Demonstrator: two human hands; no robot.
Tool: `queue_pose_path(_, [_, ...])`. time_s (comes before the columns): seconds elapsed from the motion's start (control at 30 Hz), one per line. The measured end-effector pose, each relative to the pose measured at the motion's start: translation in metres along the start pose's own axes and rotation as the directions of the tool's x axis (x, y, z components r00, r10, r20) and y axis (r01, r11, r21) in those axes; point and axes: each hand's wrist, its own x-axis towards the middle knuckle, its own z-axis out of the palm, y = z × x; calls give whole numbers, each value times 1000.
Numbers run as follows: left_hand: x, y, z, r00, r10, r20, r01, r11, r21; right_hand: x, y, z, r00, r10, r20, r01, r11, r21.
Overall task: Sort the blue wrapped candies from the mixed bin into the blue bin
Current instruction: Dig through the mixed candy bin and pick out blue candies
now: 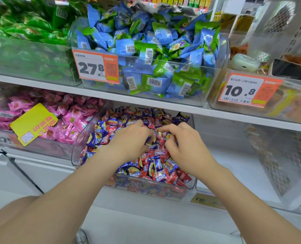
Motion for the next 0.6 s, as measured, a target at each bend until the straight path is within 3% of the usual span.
queue_pose_path(0.13, [-4, -5, 1, 995, -41, -87, 27, 987, -160, -4, -4, 0, 997, 76, -31, -76, 997, -6])
queue_pose_path(0.27, [-4, -6, -3, 994, -27, -107, -1, 968, -250, -7, -10, 0, 995, 100, 29, -98, 993, -69])
queue_pose_path(0.4, [2, 2, -4, 990, 17, -143, -49, 974, -223, -13, -11, -10, 985, 165, 41, -150, 958, -245])
queue_pose_path(0.5, [6, 2, 1, 989, 42, -144, -72, 975, -211, -15, -8, -14, 985, 143, 97, -82, 881, -465])
queue_pose_path(0.6, [8, -1, 7, 997, 51, -57, -57, 994, -96, -15, -11, -9, 977, 102, 187, 29, 805, -592])
